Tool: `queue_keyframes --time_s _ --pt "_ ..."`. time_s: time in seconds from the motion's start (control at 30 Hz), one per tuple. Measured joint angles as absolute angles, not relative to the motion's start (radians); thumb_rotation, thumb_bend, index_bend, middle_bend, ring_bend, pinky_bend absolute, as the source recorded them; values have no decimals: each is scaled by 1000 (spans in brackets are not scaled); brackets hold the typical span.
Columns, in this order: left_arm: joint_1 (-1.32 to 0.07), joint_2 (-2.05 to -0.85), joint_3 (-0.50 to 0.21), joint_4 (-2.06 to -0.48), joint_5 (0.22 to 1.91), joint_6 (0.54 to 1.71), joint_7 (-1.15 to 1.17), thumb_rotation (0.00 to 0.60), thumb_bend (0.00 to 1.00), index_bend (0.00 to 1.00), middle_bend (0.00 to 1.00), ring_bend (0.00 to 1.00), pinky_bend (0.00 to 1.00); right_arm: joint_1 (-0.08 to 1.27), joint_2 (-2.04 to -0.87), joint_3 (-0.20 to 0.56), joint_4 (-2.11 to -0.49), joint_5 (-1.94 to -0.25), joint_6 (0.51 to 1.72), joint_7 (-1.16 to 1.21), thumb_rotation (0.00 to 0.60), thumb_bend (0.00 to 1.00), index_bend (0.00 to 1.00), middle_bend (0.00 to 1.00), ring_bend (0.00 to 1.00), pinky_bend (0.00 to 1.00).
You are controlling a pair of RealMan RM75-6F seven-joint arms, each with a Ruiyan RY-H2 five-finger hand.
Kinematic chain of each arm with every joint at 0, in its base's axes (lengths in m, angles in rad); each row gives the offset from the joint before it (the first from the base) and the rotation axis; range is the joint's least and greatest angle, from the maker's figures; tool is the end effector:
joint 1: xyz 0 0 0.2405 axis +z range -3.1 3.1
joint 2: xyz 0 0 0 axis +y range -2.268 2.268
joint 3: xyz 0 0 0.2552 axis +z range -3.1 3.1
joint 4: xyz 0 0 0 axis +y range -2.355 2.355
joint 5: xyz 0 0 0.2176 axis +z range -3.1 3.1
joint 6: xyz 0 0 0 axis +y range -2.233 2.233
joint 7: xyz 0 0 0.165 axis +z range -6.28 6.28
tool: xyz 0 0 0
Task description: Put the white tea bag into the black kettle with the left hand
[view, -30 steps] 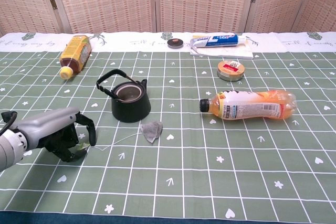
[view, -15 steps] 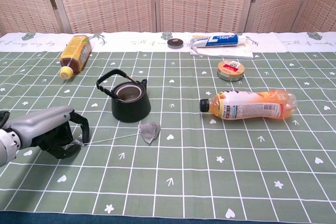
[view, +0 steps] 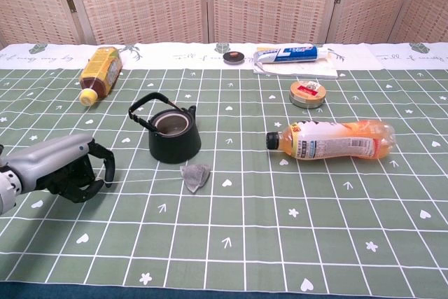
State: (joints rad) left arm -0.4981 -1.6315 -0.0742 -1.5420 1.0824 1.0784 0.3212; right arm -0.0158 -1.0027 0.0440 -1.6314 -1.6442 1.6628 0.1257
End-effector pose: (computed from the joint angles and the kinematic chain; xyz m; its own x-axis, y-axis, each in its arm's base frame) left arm -0.2044 0.2817 -0.0623 0.2643 0.4037 0.8759 0.9638 -0.1427 -0.2251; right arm -0.3017 -0.1678 0.2013 0.3645 0.1189 0.9236 -0.9239 -0.0777 0.3746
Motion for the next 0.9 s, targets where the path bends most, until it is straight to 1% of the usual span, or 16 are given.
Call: queue_keyframes --time_s 0.27,0.5,0.77,0.9 --pt "-504 -1612 -95 -1571 1124 1117 347 600 540 561 1000 1000 1000 -16 -1001 43 -1633 -1645 1662 129 600 438 0 0 125 0" --pt "-533 -1591 -130 -1628 1145 1153 444 600 541 562 1000 1000 1000 -18 -998 40 -1634 -1651 1669 135 600 438 0 0 123 0" --pt "-585 -1561 -191 -1724 1132 1184 591 600 540 565 1000 1000 1000 -20 -997 40 -1631 -1656 1676 141 600 438 0 0 122 0" --pt "-615 -1544 -237 -1767 1104 1197 641 600 539 567 1000 1000 1000 -19 -998 40 -1631 -1655 1673 139 600 438 0 0 123 0"
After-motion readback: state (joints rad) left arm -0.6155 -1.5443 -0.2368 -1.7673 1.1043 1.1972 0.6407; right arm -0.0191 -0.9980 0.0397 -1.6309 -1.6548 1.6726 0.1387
